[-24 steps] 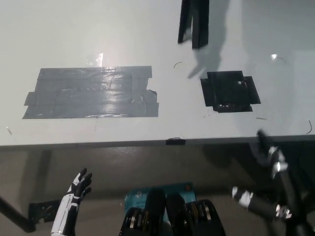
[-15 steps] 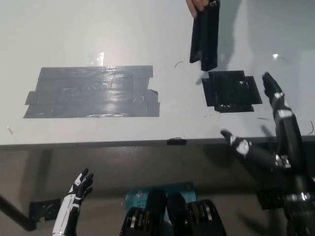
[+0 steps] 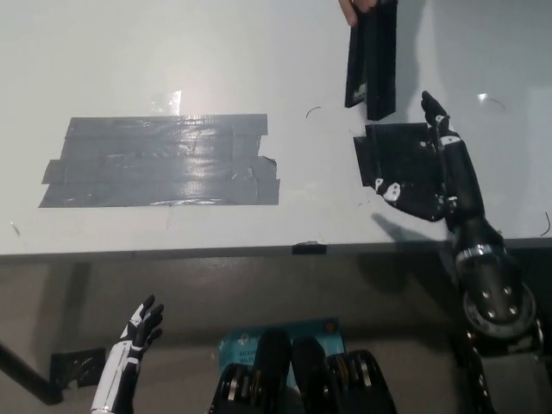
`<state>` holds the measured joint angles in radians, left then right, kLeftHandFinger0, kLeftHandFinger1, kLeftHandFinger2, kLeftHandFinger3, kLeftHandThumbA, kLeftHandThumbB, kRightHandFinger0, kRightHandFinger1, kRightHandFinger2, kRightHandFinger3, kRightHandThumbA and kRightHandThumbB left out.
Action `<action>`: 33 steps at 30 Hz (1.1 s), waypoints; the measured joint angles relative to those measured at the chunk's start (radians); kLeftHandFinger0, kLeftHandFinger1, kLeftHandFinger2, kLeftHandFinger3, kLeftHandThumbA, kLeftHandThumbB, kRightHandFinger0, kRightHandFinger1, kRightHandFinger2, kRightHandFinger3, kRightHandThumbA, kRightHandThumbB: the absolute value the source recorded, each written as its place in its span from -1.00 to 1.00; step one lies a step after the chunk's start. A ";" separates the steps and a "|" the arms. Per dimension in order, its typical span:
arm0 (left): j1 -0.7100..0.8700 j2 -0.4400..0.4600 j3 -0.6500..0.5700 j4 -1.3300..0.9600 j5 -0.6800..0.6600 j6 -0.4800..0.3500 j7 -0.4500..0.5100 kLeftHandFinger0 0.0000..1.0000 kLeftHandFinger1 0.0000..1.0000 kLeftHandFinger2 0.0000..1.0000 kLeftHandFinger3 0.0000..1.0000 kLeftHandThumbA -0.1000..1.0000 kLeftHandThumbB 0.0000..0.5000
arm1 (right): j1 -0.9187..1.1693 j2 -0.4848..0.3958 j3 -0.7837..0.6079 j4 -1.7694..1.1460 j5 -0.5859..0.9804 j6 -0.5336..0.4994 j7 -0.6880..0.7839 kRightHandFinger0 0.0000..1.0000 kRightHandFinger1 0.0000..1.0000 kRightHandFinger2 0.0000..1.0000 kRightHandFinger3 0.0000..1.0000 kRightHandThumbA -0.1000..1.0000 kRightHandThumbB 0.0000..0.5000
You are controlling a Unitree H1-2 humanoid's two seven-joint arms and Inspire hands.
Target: A person hands a stapler to the robot and the robot grabs it with its right hand and places it on the desk infront of it
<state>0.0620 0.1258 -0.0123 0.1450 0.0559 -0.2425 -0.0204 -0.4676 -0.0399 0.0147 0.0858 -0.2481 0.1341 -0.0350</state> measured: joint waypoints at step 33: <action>-0.016 0.004 0.000 -0.006 0.022 0.000 0.000 1.00 1.00 1.00 1.00 1.00 0.91 | -0.253 0.027 -0.025 0.249 -0.004 0.071 -0.063 1.00 1.00 1.00 1.00 0.84 0.56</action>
<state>0.0462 0.1296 -0.0127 0.1389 0.0775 -0.2422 -0.0202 -0.7209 -0.0133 -0.0107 0.3349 -0.2518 0.2051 -0.0978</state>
